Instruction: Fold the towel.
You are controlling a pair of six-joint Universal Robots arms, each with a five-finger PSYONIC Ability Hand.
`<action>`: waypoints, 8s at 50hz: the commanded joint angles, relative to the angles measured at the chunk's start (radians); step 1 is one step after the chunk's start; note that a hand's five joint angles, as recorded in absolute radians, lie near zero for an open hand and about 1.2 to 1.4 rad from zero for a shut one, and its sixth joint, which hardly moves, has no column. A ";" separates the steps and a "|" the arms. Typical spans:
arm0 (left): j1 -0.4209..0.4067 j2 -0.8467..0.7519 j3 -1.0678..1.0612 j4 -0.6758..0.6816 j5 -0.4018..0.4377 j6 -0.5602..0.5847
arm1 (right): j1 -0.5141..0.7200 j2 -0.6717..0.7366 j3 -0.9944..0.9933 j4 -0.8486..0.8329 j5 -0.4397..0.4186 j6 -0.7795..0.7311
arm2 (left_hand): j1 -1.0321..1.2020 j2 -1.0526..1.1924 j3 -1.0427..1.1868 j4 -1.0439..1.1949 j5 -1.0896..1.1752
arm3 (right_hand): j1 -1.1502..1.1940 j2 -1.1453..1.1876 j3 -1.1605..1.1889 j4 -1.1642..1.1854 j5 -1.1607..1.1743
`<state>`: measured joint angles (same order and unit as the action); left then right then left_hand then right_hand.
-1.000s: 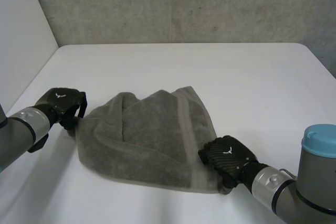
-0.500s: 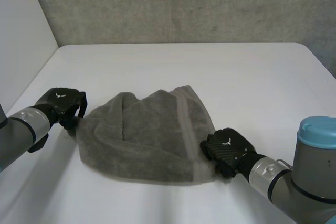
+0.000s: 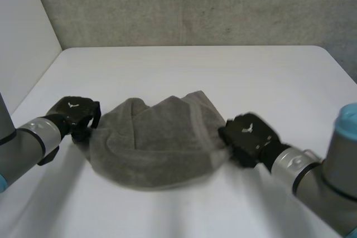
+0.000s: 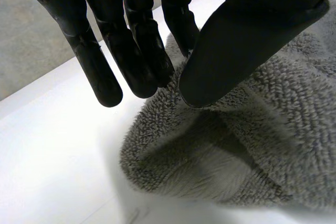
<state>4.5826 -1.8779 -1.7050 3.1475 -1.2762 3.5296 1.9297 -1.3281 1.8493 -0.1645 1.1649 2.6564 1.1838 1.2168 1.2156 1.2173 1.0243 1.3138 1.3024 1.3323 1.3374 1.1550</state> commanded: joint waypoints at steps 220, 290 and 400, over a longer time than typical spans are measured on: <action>-0.249 -0.537 1.461 0.227 -0.255 -0.026 | -0.103 0.518 -1.561 -0.029 0.368 -0.023 | 0.213 0.180 0.181 0.179 0.197 | 0.083 0.094 0.064 0.059 0.067; 0.055 0.237 -0.260 0.109 0.175 0.167 | -0.508 -0.014 -0.343 0.778 -0.008 -0.463 | 0.213 0.180 0.181 0.179 0.197 | 0.083 0.094 0.064 0.059 0.067; -0.149 -0.063 0.077 0.210 -0.161 -0.224 | -0.353 0.239 -0.119 -0.049 0.154 -0.176 | -1.005 -1.038 -1.037 -1.039 -1.021 | -0.692 -0.680 -0.710 -0.715 -0.707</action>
<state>4.4306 -1.9374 -1.6132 3.3404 -1.4367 3.3054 1.5821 -1.1600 1.7380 -0.1767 1.3192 2.5144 0.1744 0.1662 0.1670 0.1667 0.0284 0.5577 0.5523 0.5544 0.5519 0.3861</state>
